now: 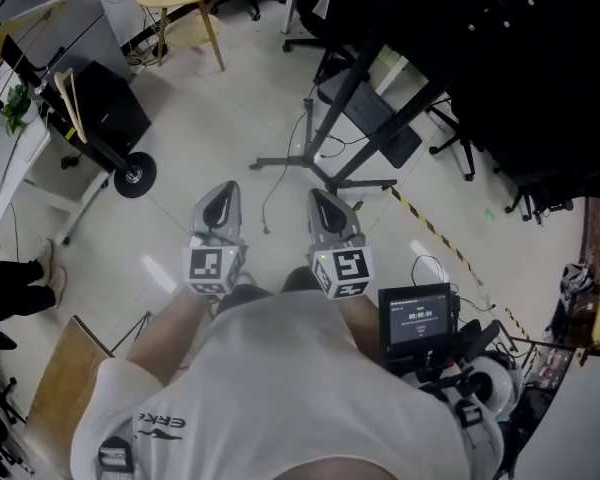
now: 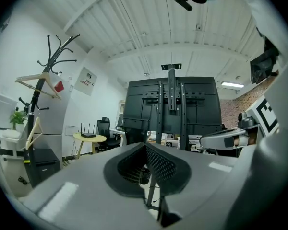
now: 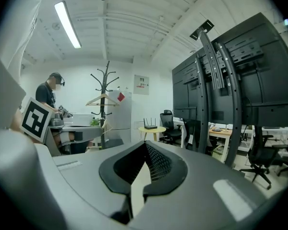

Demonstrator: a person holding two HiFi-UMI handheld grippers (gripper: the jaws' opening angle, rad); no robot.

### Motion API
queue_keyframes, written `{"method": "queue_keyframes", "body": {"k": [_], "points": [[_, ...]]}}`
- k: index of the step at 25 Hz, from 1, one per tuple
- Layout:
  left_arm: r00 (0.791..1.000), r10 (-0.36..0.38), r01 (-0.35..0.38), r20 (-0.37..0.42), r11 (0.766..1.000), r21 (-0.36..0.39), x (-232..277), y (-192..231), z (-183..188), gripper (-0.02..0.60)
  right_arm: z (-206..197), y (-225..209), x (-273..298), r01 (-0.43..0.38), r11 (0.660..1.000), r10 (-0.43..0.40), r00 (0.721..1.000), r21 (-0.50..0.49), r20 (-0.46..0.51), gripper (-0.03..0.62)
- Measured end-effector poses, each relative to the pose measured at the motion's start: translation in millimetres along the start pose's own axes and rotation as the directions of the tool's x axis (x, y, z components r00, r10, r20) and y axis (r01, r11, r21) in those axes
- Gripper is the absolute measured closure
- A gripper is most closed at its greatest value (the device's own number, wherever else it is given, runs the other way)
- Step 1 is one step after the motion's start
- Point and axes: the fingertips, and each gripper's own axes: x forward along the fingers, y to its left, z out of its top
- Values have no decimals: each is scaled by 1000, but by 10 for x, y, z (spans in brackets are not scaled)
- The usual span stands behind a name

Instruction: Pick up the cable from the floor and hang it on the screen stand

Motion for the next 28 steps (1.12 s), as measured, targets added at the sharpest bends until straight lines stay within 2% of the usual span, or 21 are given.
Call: {"method": "queue_keyframes", "body": {"k": [6, 15, 21, 28], "points": [[1000, 9, -9, 1, 1000, 20, 416, -23, -35, 580, 14, -378, 298, -1, 1000, 1, 1000, 6, 14, 583], [997, 76, -76, 6, 996, 51, 1103, -156, -22, 580, 39, -1030, 732, -69, 998, 69, 997, 0, 28, 583], [994, 109, -107, -16, 992, 67, 1454, -198, -196, 580, -150, -1367, 1016, -105, 994, 105, 994, -3, -13, 583], [987, 126, -121, -98, 991, 49, 1630, -28, -613, 580, -560, -1336, 1314, -127, 992, 129, 986, 24, -103, 583]]}}
